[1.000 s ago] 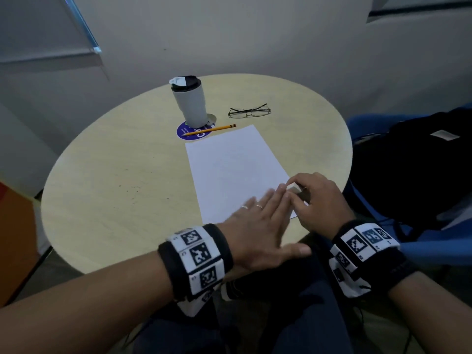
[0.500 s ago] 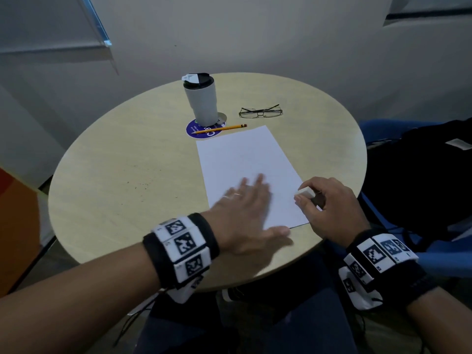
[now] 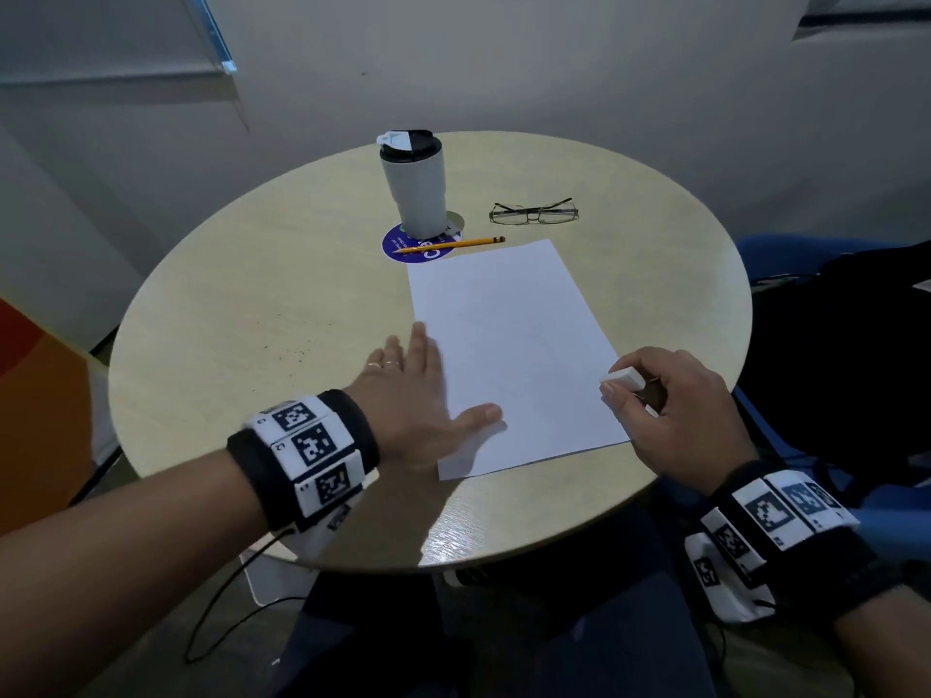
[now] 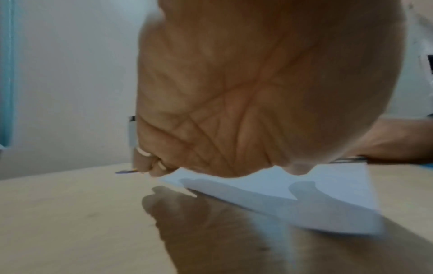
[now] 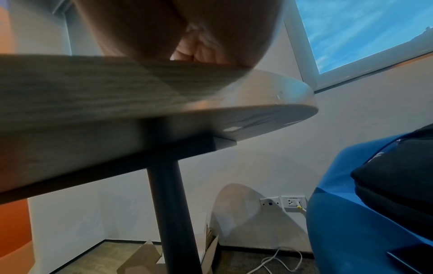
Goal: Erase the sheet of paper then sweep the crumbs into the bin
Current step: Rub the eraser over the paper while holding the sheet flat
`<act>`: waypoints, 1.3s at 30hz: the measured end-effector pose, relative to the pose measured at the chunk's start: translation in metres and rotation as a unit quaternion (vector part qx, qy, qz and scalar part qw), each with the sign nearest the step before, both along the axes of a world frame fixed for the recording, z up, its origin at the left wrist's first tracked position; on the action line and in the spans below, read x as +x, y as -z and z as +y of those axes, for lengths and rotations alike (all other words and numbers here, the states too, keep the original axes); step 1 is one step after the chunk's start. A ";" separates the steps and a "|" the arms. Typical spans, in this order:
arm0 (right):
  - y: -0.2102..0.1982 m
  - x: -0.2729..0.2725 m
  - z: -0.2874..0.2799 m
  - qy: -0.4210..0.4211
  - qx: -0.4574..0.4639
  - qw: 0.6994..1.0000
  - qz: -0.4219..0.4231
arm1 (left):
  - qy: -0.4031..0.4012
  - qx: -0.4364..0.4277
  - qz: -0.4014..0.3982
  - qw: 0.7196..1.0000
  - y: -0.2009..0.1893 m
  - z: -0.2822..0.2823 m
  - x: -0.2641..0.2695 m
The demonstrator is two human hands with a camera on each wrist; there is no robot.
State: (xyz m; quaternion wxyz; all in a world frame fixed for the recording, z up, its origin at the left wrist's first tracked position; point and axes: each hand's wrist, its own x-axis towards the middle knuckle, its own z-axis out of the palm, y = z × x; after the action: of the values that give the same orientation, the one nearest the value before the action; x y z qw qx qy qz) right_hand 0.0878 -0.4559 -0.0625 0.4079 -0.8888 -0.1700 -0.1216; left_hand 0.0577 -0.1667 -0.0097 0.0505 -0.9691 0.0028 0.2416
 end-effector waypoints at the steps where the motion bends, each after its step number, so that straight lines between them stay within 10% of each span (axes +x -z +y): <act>1: 0.000 0.000 0.000 0.002 -0.001 1.000 0.000 | 0.049 -0.019 -0.013 0.999 -0.001 -0.012 -0.003; 7: -0.001 -0.003 0.000 0.003 -0.015 1.000 -0.005 | 0.329 -0.085 0.033 0.940 0.010 -0.071 -0.038; 15: 0.001 -0.003 0.004 0.008 -0.014 1.000 -0.004 | 0.021 0.019 0.010 1.000 0.001 0.012 -0.029; 22: 0.001 -0.004 0.005 0.012 -0.028 0.999 -0.011 | 0.256 -0.094 0.019 0.962 0.005 -0.050 -0.051; 28: 0.001 -0.005 0.005 0.004 -0.048 0.999 -0.021 | 0.028 0.047 0.009 0.998 0.001 -0.013 -0.037; 33: -0.002 -0.008 0.007 0.013 -0.072 0.997 -0.018 | 0.134 -0.064 0.001 0.989 0.005 -0.032 -0.063; 39: -0.022 -0.035 0.016 -0.021 -0.136 0.991 -0.006 | 0.005 -0.039 -0.069 0.997 0.012 -0.025 -0.066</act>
State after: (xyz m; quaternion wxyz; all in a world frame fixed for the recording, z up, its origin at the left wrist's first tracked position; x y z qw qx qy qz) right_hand 0.0524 -0.4399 -0.0406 0.2852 -0.9313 -0.2062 -0.0938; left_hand -0.0083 -0.1912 -0.0222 0.0137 -0.9846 0.0135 0.1740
